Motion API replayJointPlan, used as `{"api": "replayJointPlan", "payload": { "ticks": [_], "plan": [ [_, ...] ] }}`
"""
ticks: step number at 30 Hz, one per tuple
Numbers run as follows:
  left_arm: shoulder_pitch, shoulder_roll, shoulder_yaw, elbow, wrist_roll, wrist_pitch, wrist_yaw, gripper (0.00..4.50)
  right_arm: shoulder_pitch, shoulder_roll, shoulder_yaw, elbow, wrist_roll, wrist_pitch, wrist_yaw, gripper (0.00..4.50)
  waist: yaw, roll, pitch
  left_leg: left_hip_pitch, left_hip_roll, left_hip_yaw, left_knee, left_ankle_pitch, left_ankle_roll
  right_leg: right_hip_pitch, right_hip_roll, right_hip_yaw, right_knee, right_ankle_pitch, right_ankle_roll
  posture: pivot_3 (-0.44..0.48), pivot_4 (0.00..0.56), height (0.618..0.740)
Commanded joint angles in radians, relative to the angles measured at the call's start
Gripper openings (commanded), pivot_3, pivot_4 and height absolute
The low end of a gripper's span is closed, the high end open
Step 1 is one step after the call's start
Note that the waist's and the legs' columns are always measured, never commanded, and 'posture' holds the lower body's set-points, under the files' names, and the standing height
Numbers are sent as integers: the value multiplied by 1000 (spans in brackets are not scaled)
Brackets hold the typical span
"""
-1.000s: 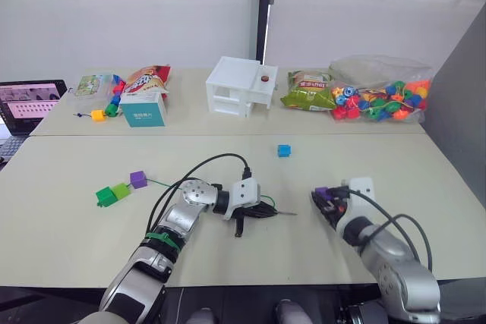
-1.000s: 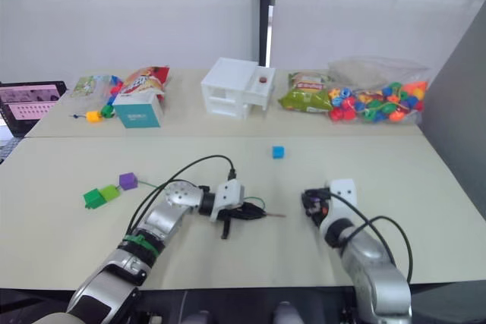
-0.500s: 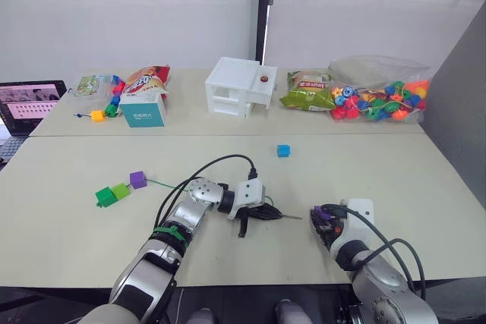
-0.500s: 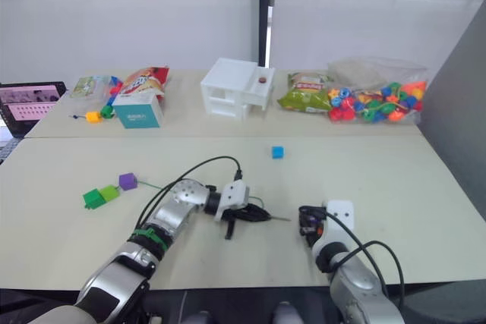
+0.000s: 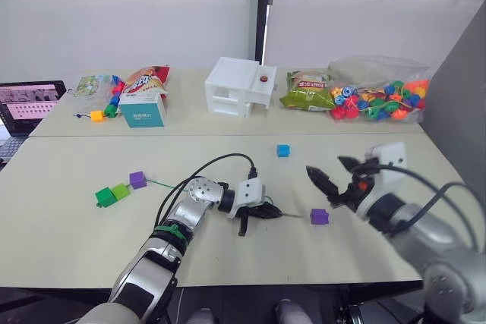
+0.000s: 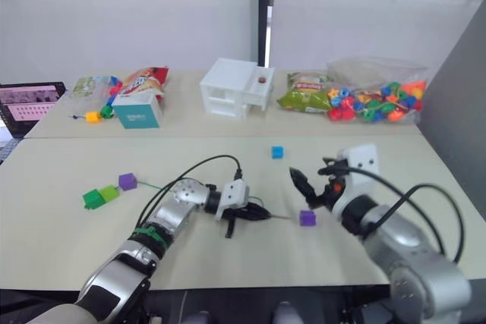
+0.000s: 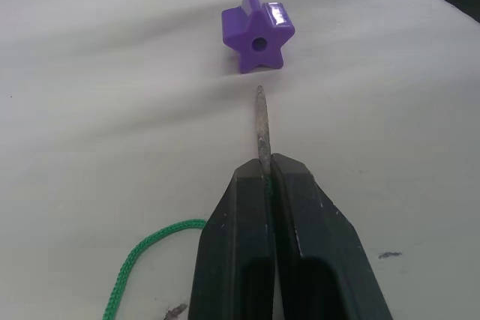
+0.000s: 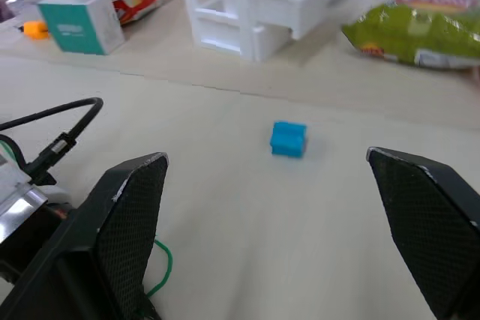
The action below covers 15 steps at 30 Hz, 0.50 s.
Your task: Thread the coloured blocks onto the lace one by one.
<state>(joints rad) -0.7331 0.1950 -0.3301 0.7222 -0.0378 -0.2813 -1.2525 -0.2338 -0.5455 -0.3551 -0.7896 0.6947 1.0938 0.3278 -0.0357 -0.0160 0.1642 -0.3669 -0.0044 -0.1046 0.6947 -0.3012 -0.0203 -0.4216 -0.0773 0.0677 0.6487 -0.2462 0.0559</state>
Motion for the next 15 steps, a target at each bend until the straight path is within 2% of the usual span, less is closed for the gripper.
{"api": "replayJointPlan", "payload": {
  "ticks": [1,5,7,10,13,15],
  "plan": [
    [9,6,14,-31,-1,-2,17,0,13,-240,55,16,6,-30,216,4478,4,0,0,0,0,0,0,0,0,0,0,0,-1,0,0,0,150,740],
    [21,11,14,-48,0,3,33,0,98,-578,188,101,-146,-235,502,4478,5,0,0,0,0,1,0,-1,2,1,0,0,-2,0,0,0,150,740],
    [28,13,15,-59,-1,6,42,0,95,-662,255,160,-213,-333,579,4478,5,-1,0,0,0,1,1,-1,2,1,0,0,-2,0,0,0,150,740],
    [47,21,14,-94,-1,18,55,0,-3,-696,416,246,-321,-433,663,4478,-3,-1,0,0,1,2,1,-1,2,1,0,0,-2,0,0,0,150,740],
    [79,29,8,-148,-4,40,59,0,-69,-662,542,323,-419,-518,718,4478,-4,-1,0,0,1,2,1,-1,1,0,0,0,-1,0,0,0,150,740],
    [93,32,5,-179,-4,57,64,0,-95,-640,581,365,-461,-547,732,4478,-3,-1,0,0,1,2,1,-1,1,0,0,0,-1,0,0,0,150,740]
  ]
}}
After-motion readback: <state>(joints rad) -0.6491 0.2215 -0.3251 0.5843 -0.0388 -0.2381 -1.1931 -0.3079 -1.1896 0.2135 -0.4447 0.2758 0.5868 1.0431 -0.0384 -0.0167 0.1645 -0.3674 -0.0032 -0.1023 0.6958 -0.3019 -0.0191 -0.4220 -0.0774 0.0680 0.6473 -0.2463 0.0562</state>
